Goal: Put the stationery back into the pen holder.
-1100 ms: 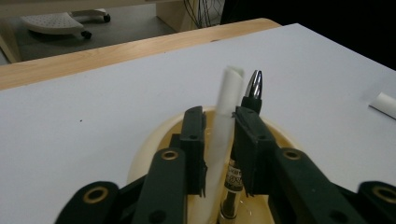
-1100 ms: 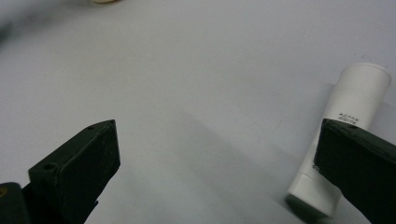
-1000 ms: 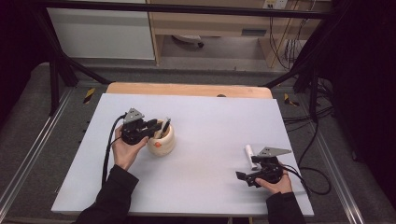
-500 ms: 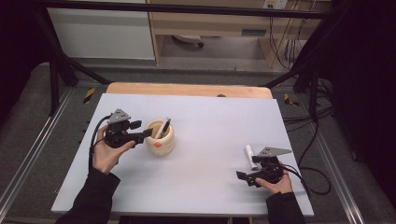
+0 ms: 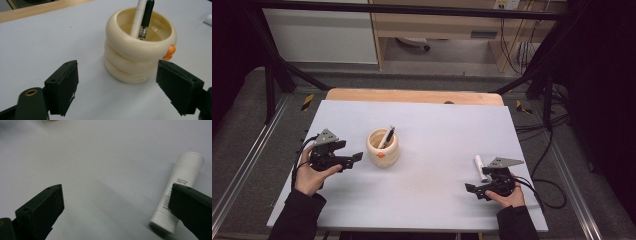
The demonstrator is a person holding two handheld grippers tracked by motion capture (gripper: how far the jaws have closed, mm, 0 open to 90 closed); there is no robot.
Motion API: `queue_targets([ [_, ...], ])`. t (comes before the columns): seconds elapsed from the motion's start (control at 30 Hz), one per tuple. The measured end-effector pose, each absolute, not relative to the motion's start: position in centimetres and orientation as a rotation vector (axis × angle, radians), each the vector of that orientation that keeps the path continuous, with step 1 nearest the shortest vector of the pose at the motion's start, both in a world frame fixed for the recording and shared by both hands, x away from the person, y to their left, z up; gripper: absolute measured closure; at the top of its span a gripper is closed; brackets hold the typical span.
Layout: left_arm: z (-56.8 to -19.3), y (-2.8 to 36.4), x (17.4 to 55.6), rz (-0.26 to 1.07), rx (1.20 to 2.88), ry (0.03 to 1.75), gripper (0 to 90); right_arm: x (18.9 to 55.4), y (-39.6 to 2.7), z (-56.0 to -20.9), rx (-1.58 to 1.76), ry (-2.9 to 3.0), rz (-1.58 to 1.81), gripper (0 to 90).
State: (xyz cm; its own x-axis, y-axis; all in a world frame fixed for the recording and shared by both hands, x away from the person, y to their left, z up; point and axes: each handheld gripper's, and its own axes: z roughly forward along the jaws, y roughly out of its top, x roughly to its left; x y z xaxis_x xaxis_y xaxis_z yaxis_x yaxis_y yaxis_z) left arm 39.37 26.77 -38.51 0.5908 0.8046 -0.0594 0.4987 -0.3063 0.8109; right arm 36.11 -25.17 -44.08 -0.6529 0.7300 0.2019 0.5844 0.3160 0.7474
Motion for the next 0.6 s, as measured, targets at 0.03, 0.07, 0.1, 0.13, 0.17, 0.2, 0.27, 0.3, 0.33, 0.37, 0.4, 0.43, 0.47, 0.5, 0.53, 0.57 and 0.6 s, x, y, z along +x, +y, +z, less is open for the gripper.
queue_targets([
  [0.03, -38.8, 26.9, 39.2, 0.458, 1.979, 1.039, 16.1, 36.1, -25.2, -44.1, 1.219, 2.402, 1.252, 0.9],
  [0.07, -39.0, 27.0, 39.0, 0.460, 1.983, 1.040, 15.0, 36.1, -25.2, -44.1, 1.218, 2.402, 1.253, 0.9],
  [0.1, -39.3, 27.1, 38.8, 0.461, 1.985, 1.043, 14.2, 36.1, -25.2, -44.0, 1.221, 2.401, 1.251, 0.9],
  [0.13, -39.5, 27.2, 38.7, 0.462, 1.982, 1.046, 13.8, 36.1, -25.2, -44.0, 1.221, 2.401, 1.247, 0.8],
  [0.17, -39.7, 27.3, 38.5, 0.461, 1.980, 1.050, 13.2, 36.1, -25.2, -44.0, 1.222, 2.401, 1.247, 0.9],
  [0.2, -40.0, 27.4, 38.3, 0.464, 1.981, 1.051, 12.4, 36.1, -25.2, -44.1, 1.221, 2.399, 1.245, 0.8],
  [0.27, -40.6, 27.5, 38.0, 0.468, 1.988, 1.055, 11.1, 36.1, -25.2, -44.1, 1.225, 2.397, 1.239, 0.9],
  [0.3, -40.8, 27.6, 37.8, 0.468, 1.989, 1.056, 10.5, 36.1, -25.2, -44.1, 1.224, 2.395, 1.239, 0.8],
  [0.33, -41.1, 27.7, 37.7, 0.468, 1.988, 1.059, 9.9, 36.1, -25.2, -44.1, 1.225, 2.396, 1.237, 0.8],
  [0.37, -41.3, 27.7, 37.6, 0.469, 1.985, 1.061, 9.7, 36.2, -25.2, -44.1, 1.227, 2.394, 1.235, 0.9],
  [0.4, -41.6, 27.8, 37.5, 0.465, 1.991, 1.060, 9.7, 36.2, -25.2, -44.1, 1.232, 2.395, 1.233, 0.8],
  [0.43, -41.7, 27.8, 37.5, 0.460, 2.003, 1.058, 9.5, 36.2, -25.2, -44.1, 1.234, 2.395, 1.232, 0.8],
  [0.47, -41.9, 27.8, 37.4, 0.462, 2.007, 1.059, 9.0, 36.1, -25.2, -44.0, 1.236, 2.393, 1.231, 0.8],
  [0.5, -42.0, 27.8, 37.3, 0.462, 2.007, 1.057, 8.8, 36.2, -25.2, -44.0, 1.238, 2.393, 1.230, 0.9],
  [0.53, -42.2, 27.9, 37.1, 0.455, 2.011, 1.055, 8.8, 36.2, -25.2, -44.0, 1.241, 2.393, 1.225, 0.9],
  [0.57, -42.4, 27.9, 37.0, 0.455, 2.014, 1.054, 8.7, 36.2, -25.2, -43.9, 1.254, 2.392, 1.225, 0.8],
  [0.6, -42.5, 28.0, 36.8, 0.453, 2.020, 1.054, 8.6, 36.2, -25.3, -43.9, 1.251, 2.391, 1.218, 0.9],
])
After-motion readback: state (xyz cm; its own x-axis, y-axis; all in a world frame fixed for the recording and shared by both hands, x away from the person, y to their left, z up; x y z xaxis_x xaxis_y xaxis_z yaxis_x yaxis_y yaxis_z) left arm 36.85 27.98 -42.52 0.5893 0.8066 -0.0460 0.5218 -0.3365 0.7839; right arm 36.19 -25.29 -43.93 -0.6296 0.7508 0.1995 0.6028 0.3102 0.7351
